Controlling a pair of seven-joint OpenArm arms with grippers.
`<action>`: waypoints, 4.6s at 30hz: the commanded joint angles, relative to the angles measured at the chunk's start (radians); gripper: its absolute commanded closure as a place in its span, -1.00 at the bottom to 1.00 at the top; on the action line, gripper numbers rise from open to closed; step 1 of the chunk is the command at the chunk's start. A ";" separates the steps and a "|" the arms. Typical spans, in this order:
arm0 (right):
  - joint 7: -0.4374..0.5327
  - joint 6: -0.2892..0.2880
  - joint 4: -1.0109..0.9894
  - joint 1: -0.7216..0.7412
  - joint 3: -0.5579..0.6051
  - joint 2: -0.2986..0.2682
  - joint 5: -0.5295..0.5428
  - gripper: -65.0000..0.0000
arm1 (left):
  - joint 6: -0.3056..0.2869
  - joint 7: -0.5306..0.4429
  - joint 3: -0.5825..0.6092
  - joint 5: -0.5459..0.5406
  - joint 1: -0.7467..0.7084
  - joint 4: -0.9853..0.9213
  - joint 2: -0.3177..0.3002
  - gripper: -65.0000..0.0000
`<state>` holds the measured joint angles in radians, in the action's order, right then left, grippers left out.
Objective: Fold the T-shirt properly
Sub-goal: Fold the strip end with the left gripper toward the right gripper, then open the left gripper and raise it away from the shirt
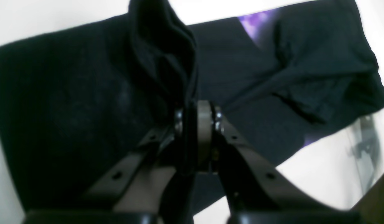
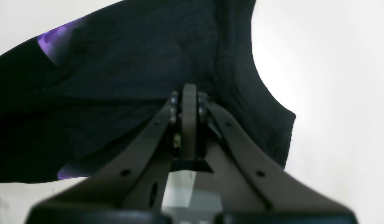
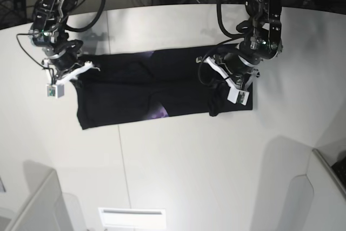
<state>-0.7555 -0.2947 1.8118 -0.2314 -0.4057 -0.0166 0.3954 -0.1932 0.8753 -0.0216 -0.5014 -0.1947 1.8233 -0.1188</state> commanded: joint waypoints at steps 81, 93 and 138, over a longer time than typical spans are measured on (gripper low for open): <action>0.021 0.001 0.021 0.014 -0.003 -0.010 0.012 1.00 | -0.010 0.104 0.050 -0.010 0.157 -0.081 0.141 -0.36; 0.021 0.001 0.021 0.031 -0.003 -0.010 0.012 1.00 | -0.013 0.106 -0.180 -0.010 0.022 0.057 0.078 1.00; -0.368 -0.004 -0.611 0.386 -0.161 -0.285 0.578 -0.34 | -0.365 -0.095 -0.657 0.002 -0.220 0.054 -0.048 1.00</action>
<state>-1.1374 -0.2920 1.1816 0.1246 -0.5632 -0.2890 0.9390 -0.5545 0.8001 -0.6735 -0.4866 -0.4152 1.8626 -0.1551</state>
